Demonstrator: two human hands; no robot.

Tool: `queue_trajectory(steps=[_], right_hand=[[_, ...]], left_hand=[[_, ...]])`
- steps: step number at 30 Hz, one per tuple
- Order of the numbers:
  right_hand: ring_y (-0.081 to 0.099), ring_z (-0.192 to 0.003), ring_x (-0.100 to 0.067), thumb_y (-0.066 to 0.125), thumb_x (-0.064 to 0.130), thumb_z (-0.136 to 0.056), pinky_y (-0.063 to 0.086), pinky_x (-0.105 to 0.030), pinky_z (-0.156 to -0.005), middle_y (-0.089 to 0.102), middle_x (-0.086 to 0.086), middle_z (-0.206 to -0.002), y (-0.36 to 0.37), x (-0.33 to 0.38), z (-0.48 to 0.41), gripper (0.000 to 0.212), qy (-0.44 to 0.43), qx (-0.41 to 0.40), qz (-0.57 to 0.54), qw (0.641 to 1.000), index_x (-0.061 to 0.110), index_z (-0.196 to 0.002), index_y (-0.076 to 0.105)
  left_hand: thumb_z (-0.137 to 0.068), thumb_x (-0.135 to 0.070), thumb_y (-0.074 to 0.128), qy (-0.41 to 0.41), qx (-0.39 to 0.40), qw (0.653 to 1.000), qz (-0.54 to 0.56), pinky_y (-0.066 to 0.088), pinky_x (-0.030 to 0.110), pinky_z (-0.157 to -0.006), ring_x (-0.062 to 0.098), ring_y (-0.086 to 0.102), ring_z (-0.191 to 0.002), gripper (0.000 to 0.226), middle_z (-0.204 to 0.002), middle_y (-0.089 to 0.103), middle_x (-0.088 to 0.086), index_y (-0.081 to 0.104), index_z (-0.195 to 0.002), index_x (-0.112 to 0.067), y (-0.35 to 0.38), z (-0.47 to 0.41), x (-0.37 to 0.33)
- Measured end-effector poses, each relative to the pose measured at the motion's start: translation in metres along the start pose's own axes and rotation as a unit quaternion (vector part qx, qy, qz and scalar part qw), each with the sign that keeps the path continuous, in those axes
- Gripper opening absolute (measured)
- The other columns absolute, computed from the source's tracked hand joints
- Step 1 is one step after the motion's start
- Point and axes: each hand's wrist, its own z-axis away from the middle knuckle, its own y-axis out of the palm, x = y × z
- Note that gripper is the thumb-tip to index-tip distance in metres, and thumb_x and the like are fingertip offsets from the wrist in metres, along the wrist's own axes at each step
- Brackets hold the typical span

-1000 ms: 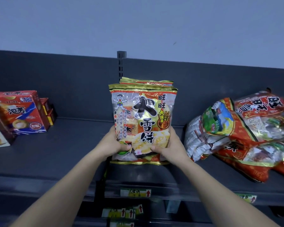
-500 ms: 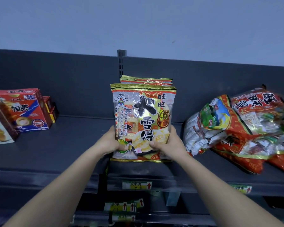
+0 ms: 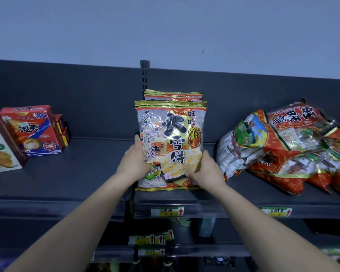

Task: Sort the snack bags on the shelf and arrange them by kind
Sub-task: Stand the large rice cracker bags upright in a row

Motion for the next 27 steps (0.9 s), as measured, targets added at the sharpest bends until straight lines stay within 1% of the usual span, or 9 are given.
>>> queue_trajectory(steps=[4, 6, 8, 11, 14, 16, 19, 23, 27], right_hand=[[0.056, -0.112, -0.031, 0.080, 0.034, -0.076, 0.049, -0.040, -0.083, 0.055, -0.011, -0.123, 0.000, 0.003, 0.007, 0.065, 0.012, -0.007, 0.036, 0.999, 0.011, -0.121, 0.039], [0.055, -0.114, -0.031, 0.079, 0.034, -0.077, 0.048, -0.040, -0.084, 0.054, -0.011, -0.124, 0.000, 0.004, 0.011, 0.067, 0.015, -0.009, 0.046, 0.999, 0.011, -0.124, 0.038], [0.053, -0.117, -0.031, 0.079, 0.034, -0.077, 0.049, -0.041, -0.087, 0.052, -0.012, -0.128, 0.000, 0.005, 0.013, 0.074, 0.016, -0.009, 0.053, 0.998, 0.009, -0.132, 0.035], [0.048, -0.123, -0.030, 0.077, 0.035, -0.079, 0.048, -0.042, -0.090, 0.046, -0.012, -0.135, 0.000, 0.006, 0.016, 0.089, 0.016, -0.011, 0.072, 0.997, 0.009, -0.145, 0.023], [0.046, -0.125, -0.029, 0.075, 0.031, -0.082, 0.048, -0.041, -0.087, 0.040, -0.011, -0.140, -0.003, 0.010, 0.021, 0.101, -0.014, -0.037, 0.092, 0.995, 0.014, -0.153, 0.005], [0.050, -0.120, -0.030, 0.072, 0.024, -0.085, 0.049, -0.041, -0.079, 0.039, -0.010, -0.141, -0.003, 0.013, 0.022, 0.102, -0.046, -0.058, 0.103, 0.992, 0.020, -0.154, -0.003], [0.058, -0.101, -0.031, 0.065, 0.015, -0.088, 0.045, -0.036, -0.063, 0.039, -0.011, -0.136, 0.001, 0.016, 0.020, 0.099, -0.078, -0.056, 0.135, 0.986, 0.030, -0.154, -0.008], [0.052, -0.079, -0.027, 0.055, 0.001, -0.087, 0.041, -0.034, -0.058, 0.041, -0.010, -0.123, 0.001, 0.017, 0.019, 0.093, -0.068, -0.063, 0.147, 0.985, 0.034, -0.154, -0.001], [0.048, -0.073, -0.027, 0.053, -0.002, -0.087, 0.039, -0.035, -0.056, 0.042, -0.010, -0.117, 0.001, 0.016, 0.019, 0.095, -0.056, -0.051, 0.176, 0.981, 0.034, -0.153, -0.005]], left_hand=[[-0.073, -0.020, 0.082, 0.017, -0.008, 0.999, -0.036, 0.042, 0.046, -0.102, 0.030, 0.040, -0.131, 0.122, -0.143, 0.040, 0.012, -0.009, -0.153, -0.016, -0.001, 0.005, 0.001], [-0.076, -0.020, 0.080, 0.028, -0.008, 0.998, -0.057, 0.039, 0.044, -0.106, 0.030, 0.033, -0.136, 0.121, -0.148, 0.034, 0.012, -0.013, -0.152, -0.013, -0.003, 0.007, 0.002], [-0.078, -0.018, 0.078, 0.044, -0.014, 0.996, -0.079, 0.036, 0.042, -0.107, 0.028, 0.026, -0.140, 0.118, -0.152, 0.027, 0.011, -0.013, -0.152, -0.012, -0.005, 0.009, 0.002], [-0.080, -0.014, 0.074, 0.066, -0.029, 0.991, -0.114, 0.033, 0.041, -0.109, 0.027, 0.018, -0.144, 0.113, -0.157, 0.017, 0.009, -0.013, -0.152, -0.012, -0.006, 0.012, 0.003], [-0.081, -0.011, 0.072, 0.079, -0.036, 0.987, -0.133, 0.033, 0.041, -0.110, 0.027, 0.017, -0.144, 0.110, -0.158, 0.014, 0.009, -0.012, -0.153, -0.012, -0.006, 0.012, 0.004], [-0.081, -0.009, 0.071, 0.085, -0.033, 0.986, -0.138, 0.037, 0.039, -0.106, 0.027, 0.026, -0.140, 0.109, -0.155, 0.020, 0.010, -0.012, -0.153, -0.012, -0.005, 0.012, 0.004], [-0.082, -0.004, 0.068, 0.095, -0.034, 0.984, -0.149, 0.045, 0.036, -0.092, 0.026, 0.042, -0.125, 0.108, -0.143, 0.034, 0.011, -0.013, -0.152, -0.014, -0.004, 0.011, 0.002], [-0.082, 0.000, 0.066, 0.105, -0.043, 0.979, -0.168, 0.046, 0.035, -0.086, 0.025, 0.044, -0.120, 0.105, -0.138, 0.037, 0.009, -0.011, -0.153, -0.014, -0.004, 0.008, 0.002], [-0.086, -0.002, 0.064, 0.114, -0.043, 0.974, -0.191, 0.047, 0.036, -0.084, 0.025, 0.044, -0.121, 0.100, -0.144, 0.031, 0.008, -0.009, -0.153, -0.013, -0.002, 0.009, 0.006]])
